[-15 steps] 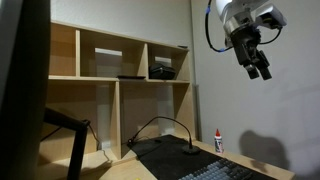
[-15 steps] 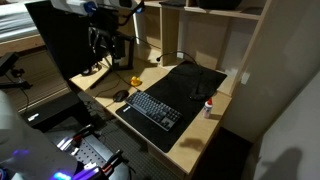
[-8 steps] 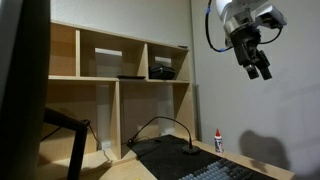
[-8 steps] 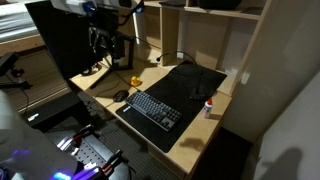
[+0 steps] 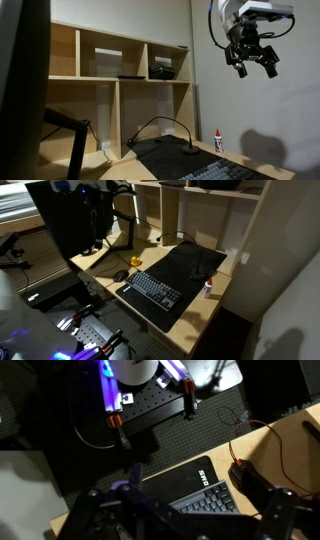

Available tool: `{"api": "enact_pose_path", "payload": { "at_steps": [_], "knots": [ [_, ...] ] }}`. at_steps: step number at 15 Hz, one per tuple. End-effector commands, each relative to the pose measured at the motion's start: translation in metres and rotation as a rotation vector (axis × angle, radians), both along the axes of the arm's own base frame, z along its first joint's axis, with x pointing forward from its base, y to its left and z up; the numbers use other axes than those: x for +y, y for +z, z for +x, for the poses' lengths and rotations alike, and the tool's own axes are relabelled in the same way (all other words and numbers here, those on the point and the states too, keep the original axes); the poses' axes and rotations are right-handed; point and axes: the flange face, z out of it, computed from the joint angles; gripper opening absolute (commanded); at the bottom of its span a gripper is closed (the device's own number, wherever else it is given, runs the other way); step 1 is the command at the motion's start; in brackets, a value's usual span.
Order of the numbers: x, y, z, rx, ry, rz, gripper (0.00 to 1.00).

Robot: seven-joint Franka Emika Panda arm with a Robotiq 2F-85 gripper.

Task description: Press the space button on the keyboard

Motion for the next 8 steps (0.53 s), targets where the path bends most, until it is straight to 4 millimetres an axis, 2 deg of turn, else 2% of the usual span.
{"api": "enact_pose_path", "payload": {
  "at_steps": [1,4,6,8],
  "knots": [
    [0.001,0.001,0.0,0.002,-0.033,0.01,1.0],
    [0.0,0.001,0.0,0.005,-0.063,0.014,1.0],
    [-0.012,-0.044,0.026,0.077,-0.144,-0.004,1.0],
    [-0.018,-0.083,0.04,0.071,-0.206,-0.007,1.0]
  ]
}}
